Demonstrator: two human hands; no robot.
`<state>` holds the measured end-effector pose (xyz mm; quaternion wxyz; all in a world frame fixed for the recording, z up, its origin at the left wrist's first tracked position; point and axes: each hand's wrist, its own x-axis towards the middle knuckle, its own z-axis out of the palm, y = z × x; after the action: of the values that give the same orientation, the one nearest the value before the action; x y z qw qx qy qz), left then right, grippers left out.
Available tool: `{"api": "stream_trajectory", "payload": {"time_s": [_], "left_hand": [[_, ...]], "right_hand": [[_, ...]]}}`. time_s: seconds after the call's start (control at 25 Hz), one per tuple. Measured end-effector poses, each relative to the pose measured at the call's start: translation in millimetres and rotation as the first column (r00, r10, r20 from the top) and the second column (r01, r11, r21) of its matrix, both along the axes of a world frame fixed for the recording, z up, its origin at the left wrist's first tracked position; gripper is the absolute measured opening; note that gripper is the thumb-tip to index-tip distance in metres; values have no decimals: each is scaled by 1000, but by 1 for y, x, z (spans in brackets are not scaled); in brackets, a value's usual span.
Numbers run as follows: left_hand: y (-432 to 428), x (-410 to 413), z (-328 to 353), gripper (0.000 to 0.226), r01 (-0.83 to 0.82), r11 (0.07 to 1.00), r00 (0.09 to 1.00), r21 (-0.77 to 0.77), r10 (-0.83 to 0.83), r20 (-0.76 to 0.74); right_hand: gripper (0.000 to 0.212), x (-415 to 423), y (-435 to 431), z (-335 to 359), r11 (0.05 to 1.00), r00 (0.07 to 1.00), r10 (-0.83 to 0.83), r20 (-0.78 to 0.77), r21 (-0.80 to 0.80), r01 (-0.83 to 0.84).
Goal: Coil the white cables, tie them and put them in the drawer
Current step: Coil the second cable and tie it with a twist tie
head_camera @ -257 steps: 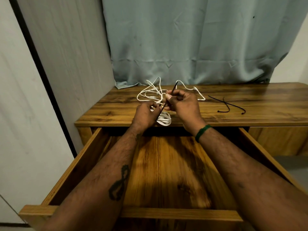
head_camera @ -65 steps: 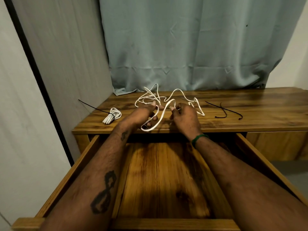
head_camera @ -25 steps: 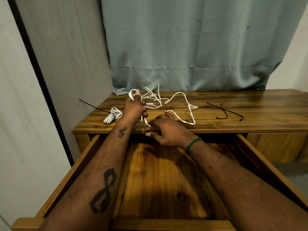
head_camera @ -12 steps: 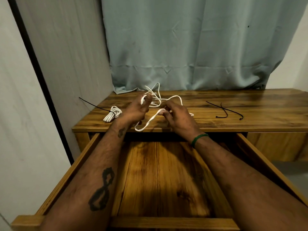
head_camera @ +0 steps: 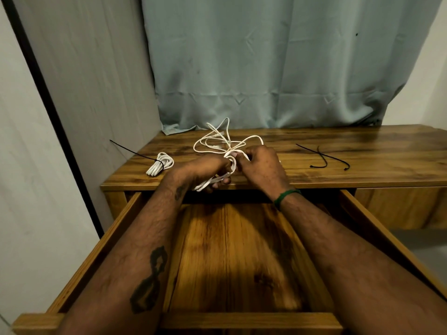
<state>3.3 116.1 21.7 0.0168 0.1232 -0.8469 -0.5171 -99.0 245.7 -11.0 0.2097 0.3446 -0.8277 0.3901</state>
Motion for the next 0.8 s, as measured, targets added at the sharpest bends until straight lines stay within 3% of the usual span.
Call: {"api": "stream_trajectory", "payload": {"time_s": [0.16,0.36,0.52,0.64,0.8], "left_hand": [[-12,-12,-3,22,-43,979,965,200,92,-245],[-20,-22,-10,15,-124,889,867,440,313,-388],[-29,-28,-11,24,-197,753,782,628,507,-363],[-23,-27,-8,25,-273,722,710,635,597,-373],[-36,-23,-2,28,-137,653,743,745,565,-358]], "right_hand": [[24,5,11,1,974,992,125,-22,192,-119],[42,7,5,-7,894,950,247,-192,423,-147],[32,15,13,-1,852,906,348,-243,486,-197],[36,34,7,0,819,861,454,-229,488,-302],[43,37,1,1,840,894,410,-182,456,-293]]}}
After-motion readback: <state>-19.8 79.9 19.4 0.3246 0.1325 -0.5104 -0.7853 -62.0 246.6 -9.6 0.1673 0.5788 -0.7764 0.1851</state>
